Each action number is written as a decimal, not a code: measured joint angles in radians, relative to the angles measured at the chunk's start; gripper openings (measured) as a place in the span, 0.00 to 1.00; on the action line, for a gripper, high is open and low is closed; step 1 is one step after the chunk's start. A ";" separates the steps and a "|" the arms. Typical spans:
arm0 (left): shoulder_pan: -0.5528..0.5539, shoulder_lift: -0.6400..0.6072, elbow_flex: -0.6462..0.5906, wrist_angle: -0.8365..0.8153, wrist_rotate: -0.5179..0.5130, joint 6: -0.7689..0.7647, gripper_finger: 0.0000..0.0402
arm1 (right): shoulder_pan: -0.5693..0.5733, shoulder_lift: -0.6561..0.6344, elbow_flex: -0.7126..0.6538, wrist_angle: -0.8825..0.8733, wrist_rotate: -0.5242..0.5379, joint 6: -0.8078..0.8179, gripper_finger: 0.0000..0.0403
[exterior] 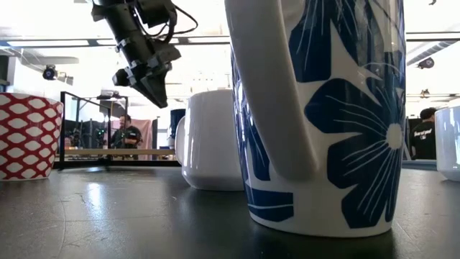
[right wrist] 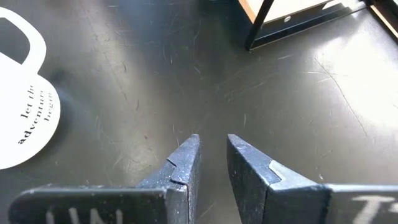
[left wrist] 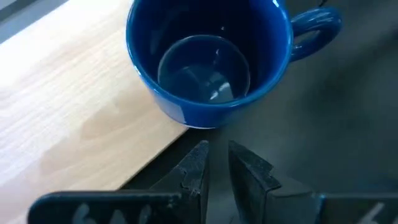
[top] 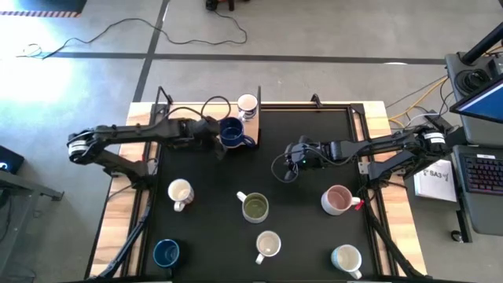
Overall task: Place coffee mugs
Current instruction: Put the blue mug on the shelf, then adjust the mugs on the shelf
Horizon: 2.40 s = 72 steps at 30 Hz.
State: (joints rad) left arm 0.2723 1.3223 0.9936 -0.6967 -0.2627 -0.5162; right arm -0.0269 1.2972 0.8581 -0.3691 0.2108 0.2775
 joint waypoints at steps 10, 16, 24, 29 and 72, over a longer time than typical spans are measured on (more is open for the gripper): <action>-0.023 0.087 -0.001 0.076 0.000 -0.008 0.10 | 0.000 0.000 0.000 0.000 0.000 0.018 0.17; -0.023 0.116 -0.001 0.152 0.001 0.011 0.10 | 0.000 0.000 0.000 0.000 0.000 0.017 0.17; -0.023 0.132 -0.001 0.219 0.016 0.023 0.10 | 0.000 0.000 0.000 0.000 0.000 0.012 0.17; -0.023 0.132 -0.001 0.279 0.043 0.031 0.10 | 0.000 0.000 0.000 0.000 0.000 0.010 0.17; 0.216 0.385 0.393 0.142 0.196 0.314 0.10 | 0.000 0.000 0.000 -0.031 0.000 0.034 0.17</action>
State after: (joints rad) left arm 0.4885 1.7073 1.3869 -0.5548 -0.0664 -0.2020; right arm -0.0267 1.2972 0.8581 -0.4005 0.2104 0.3120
